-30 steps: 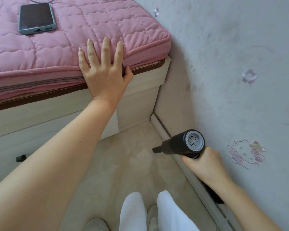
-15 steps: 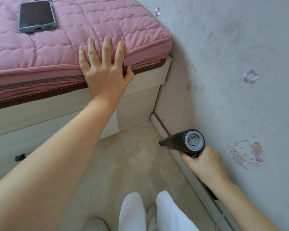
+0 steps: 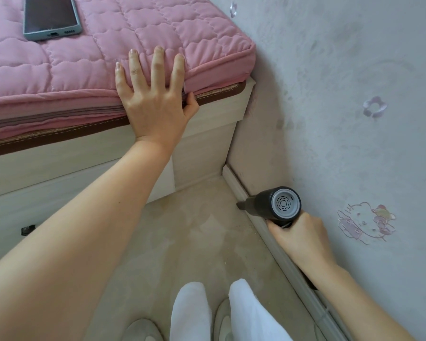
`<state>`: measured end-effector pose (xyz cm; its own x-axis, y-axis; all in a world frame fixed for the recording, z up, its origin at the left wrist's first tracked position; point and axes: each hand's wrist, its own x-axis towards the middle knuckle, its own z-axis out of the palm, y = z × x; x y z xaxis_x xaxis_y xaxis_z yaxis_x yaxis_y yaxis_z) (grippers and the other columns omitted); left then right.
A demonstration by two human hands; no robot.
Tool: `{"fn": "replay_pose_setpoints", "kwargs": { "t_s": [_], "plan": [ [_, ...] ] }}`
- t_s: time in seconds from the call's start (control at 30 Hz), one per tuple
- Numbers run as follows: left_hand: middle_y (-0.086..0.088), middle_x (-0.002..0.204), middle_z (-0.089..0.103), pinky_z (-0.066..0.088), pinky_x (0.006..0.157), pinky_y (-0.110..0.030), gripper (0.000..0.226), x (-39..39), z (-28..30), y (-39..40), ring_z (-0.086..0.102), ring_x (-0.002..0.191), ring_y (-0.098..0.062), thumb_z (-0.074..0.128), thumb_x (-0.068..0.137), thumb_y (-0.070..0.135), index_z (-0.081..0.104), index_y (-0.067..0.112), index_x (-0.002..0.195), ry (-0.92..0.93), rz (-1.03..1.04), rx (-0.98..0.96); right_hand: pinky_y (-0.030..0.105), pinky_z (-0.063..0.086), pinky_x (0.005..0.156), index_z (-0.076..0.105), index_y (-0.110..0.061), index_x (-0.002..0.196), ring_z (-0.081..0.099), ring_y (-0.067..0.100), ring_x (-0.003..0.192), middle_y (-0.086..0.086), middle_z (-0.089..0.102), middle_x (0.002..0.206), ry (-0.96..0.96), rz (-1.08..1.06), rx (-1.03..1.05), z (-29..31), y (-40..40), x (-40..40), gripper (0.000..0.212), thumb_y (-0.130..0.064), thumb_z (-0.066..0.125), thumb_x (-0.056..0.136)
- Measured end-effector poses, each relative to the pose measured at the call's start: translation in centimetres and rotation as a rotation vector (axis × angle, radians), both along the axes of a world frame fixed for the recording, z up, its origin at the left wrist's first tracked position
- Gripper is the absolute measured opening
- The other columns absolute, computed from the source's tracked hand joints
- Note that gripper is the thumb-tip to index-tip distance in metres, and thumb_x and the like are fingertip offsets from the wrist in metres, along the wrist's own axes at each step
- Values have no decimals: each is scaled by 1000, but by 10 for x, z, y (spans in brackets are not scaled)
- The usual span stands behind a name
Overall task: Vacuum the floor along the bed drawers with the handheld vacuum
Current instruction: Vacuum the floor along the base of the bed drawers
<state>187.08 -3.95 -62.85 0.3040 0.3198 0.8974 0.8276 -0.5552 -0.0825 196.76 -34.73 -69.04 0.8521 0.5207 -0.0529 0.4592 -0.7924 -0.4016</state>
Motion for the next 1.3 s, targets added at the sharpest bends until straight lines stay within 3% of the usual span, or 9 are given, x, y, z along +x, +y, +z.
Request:
{"fn": "replay_pose_setpoints", "kwargs": {
  "t_s": [0.27, 0.43, 0.8, 1.3],
  "plan": [
    [-10, 139, 60, 42, 104, -66, 48, -1, -2, 0, 55, 127, -48, 46, 94, 43, 58, 24, 137, 8, -18, -33, 26, 44, 58, 61, -13, 77, 61, 34, 73, 9, 65, 69, 16, 16, -18, 4, 1, -1, 36, -48, 64, 71],
    [-12, 140, 59, 40, 105, -67, 48, -3, -2, -1, 52, 129, -50, 46, 96, 42, 56, 22, 138, -1, -34, -70, 30, 51, 63, 65, -15, 79, 62, 35, 78, 8, 67, 73, 32, 3, -29, 15, -9, -6, 41, -55, 63, 69],
    [-14, 143, 56, 36, 109, -66, 48, -5, -5, -6, 50, 132, -49, 46, 97, 39, 53, 22, 141, 0, -46, -108, 30, 50, 63, 63, -15, 79, 61, 34, 77, 5, 66, 70, 24, -27, -57, 20, -31, -13, 31, -45, 65, 71],
    [-12, 141, 57, 37, 109, -65, 47, -4, -5, -7, 51, 132, -47, 49, 95, 38, 54, 23, 139, 3, -25, -98, 29, 47, 62, 60, -16, 75, 59, 33, 75, 5, 65, 71, 53, -31, -9, 15, -26, -10, 31, -46, 63, 68]
  ]
}}
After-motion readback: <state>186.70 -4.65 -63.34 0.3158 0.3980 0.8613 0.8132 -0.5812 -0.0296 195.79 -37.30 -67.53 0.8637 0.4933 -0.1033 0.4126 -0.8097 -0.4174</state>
